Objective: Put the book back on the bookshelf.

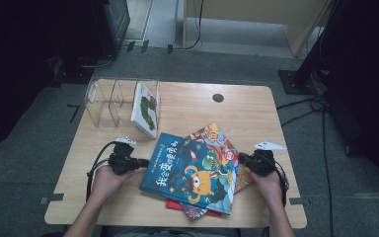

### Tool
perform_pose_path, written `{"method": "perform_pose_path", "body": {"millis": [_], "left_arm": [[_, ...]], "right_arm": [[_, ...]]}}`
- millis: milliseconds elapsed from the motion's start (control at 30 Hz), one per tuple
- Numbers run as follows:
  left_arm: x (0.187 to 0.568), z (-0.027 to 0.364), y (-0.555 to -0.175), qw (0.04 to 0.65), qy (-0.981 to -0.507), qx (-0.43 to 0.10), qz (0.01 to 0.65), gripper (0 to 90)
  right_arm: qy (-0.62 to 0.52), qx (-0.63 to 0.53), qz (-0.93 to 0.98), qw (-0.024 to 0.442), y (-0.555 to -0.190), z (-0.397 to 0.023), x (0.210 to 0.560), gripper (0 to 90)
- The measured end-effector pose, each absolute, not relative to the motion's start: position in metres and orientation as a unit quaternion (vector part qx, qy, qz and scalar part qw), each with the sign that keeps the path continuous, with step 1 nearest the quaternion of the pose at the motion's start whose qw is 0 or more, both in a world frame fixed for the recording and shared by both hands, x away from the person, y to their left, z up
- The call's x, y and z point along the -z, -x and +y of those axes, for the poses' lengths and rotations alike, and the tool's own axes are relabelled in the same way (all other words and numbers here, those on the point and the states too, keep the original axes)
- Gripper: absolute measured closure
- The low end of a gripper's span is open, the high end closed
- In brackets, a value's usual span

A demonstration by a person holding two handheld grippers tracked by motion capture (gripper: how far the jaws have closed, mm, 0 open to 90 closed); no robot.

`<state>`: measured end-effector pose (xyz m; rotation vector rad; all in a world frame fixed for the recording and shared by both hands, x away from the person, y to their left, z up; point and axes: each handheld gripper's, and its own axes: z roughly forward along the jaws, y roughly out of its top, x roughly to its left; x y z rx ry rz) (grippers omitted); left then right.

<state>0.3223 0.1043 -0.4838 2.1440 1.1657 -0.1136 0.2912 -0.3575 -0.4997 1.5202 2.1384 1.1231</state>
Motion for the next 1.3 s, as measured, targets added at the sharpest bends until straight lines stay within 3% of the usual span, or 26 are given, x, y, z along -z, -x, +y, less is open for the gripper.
{"method": "perform_pose_path", "body": {"millis": [567,867,1300], "left_arm": [[0.478,0.105,-0.312,0.336,-0.824,0.039,0.454,74.2],[0.479,0.106,-0.311,0.330,-0.825,0.020,0.459,62.9],[0.488,0.109,-0.316,0.346,-0.814,0.054,0.464,48.4]], "right_arm": [[-0.509,-0.389,0.753,0.150,-0.309,-0.340,0.500,90.0],[-0.497,-0.390,0.761,0.147,-0.312,-0.331,0.500,90.0],[-0.502,-0.395,0.760,0.120,-0.309,-0.334,0.499,90.0]]}}
